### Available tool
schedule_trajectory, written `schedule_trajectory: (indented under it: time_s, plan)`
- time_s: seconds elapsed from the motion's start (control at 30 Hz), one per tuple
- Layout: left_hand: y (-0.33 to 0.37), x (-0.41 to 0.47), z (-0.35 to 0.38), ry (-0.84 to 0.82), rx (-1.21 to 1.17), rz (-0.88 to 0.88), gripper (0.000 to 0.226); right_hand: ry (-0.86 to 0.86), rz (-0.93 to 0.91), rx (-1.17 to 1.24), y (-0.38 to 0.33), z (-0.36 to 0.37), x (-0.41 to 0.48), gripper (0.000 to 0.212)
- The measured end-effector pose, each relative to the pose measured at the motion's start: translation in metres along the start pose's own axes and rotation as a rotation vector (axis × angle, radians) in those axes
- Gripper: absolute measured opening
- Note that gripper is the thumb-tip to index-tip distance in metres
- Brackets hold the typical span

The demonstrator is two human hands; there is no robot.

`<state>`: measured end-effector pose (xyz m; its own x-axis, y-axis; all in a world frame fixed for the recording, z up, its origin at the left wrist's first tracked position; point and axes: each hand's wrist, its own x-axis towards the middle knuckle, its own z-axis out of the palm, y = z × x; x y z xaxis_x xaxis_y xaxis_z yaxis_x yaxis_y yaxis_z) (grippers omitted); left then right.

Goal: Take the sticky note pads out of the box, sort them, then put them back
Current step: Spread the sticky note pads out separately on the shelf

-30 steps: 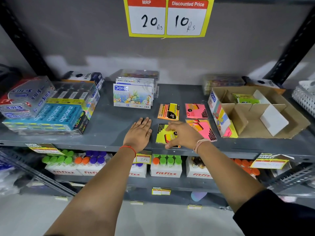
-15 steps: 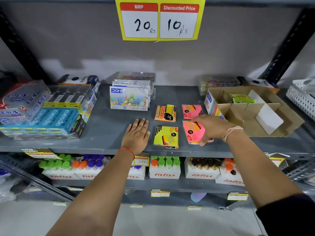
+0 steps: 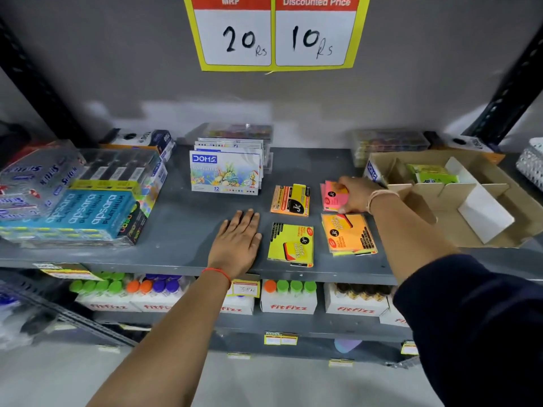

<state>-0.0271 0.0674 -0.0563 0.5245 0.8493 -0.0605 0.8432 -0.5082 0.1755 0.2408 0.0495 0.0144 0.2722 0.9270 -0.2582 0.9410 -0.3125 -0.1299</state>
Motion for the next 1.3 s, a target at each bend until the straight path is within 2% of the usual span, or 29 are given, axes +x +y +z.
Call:
schedule_trajectory:
  time_s: [0.1, 0.23, 0.3, 0.37, 0.43, 0.57, 0.8, 0.87, 0.97, 1.13, 1.23, 1.3]
  plan:
    - [0.002, -0.001, -0.003, -0.001, -0.006, -0.005, 0.051, -0.007, -0.018, 0.008, 0.0, -0.002, 0.0, 0.062]
    - [0.003, -0.002, -0.004, 0.003, -0.01, -0.001, 0.051, 0.116, -0.115, 0.171, 0.002, -0.02, -0.023, 0.061]
    - [0.003, -0.002, -0.003, -0.003, -0.006, -0.004, 0.051, 0.004, -0.176, 0.174, 0.007, -0.021, -0.046, 0.072]
    - [0.003, -0.002, -0.003, -0.008, -0.003, -0.004, 0.052, -0.155, -0.188, 0.042, 0.008, -0.01, -0.066, 0.086]
    - [0.003, -0.003, -0.003, -0.01, -0.001, -0.003, 0.052, -0.222, -0.178, -0.081, 0.008, 0.002, -0.074, 0.092]
    - [0.004, -0.003, -0.005, -0.016, -0.005, -0.001, 0.052, -0.144, -0.2, -0.126, 0.007, 0.006, -0.073, 0.085]
    - [0.003, -0.002, -0.005, -0.017, -0.007, 0.003, 0.052, -0.168, -0.177, -0.103, 0.005, 0.0, -0.069, 0.065]
    - [0.003, -0.002, -0.005, -0.018, -0.006, 0.003, 0.052, -0.166, -0.168, -0.075, 0.003, -0.006, -0.07, 0.054]
    - [0.003, -0.001, -0.005, -0.011, -0.014, 0.0, 0.052, -0.028, -0.187, -0.068, -0.004, -0.023, -0.072, 0.027]
    - [0.001, -0.001, -0.003, 0.001, -0.011, 0.007, 0.052, 0.28, -0.211, -0.04, -0.039, -0.045, -0.067, 0.033]
    - [0.002, -0.001, -0.004, 0.0, -0.017, 0.004, 0.052, 0.313, -0.236, -0.211, -0.071, -0.025, -0.049, 0.033]
    - [0.002, 0.0, -0.004, 0.002, -0.027, -0.002, 0.052, 0.257, -0.263, -0.317, -0.084, -0.002, -0.038, 0.036]
